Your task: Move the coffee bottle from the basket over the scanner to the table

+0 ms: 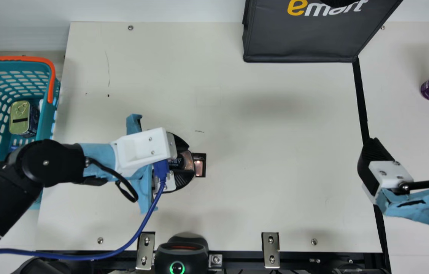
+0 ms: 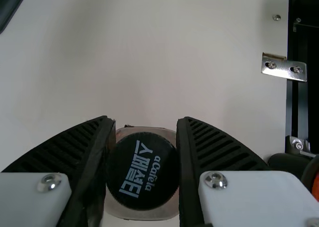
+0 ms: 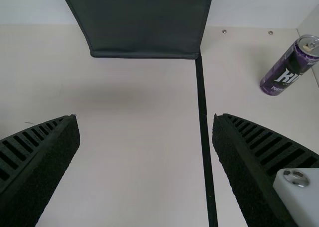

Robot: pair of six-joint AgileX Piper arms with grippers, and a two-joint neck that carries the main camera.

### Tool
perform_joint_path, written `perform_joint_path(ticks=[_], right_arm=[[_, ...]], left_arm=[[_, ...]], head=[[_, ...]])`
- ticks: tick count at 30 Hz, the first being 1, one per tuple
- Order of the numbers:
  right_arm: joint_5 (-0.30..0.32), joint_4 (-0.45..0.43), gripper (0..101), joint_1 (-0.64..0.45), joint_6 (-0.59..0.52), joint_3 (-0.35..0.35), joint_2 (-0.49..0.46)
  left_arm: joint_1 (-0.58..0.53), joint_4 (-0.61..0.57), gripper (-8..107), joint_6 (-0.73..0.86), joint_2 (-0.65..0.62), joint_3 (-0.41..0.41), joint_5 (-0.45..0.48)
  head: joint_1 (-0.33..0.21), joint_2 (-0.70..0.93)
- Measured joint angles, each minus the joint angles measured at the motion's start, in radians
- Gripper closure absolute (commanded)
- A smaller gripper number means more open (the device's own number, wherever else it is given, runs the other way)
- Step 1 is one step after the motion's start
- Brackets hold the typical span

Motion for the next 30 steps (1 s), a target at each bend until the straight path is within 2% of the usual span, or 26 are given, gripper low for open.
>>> perform_joint_path(ticks=[12, 19, 30], right_arm=[[0.001, 0.000, 6, 0.000, 0.000, 0.000, 0.000], [0.002, 0.000, 6, 0.000, 0.000, 0.000, 0.000], [0.002, 0.000, 6, 0.000, 0.000, 0.000, 0.000]], left_arm=[[-0.027, 0.069, 10, -0.141, -0.076, -0.023, -0.012], [-0.023, 0.175, 9, -0.322, -0.146, -0.042, -0.018], [-0.035, 0.448, 9, -0.741, -0.242, -0.088, 0.037]], head=[[0.000, -0.002], [0.002, 0.000], [0.002, 0.000]])
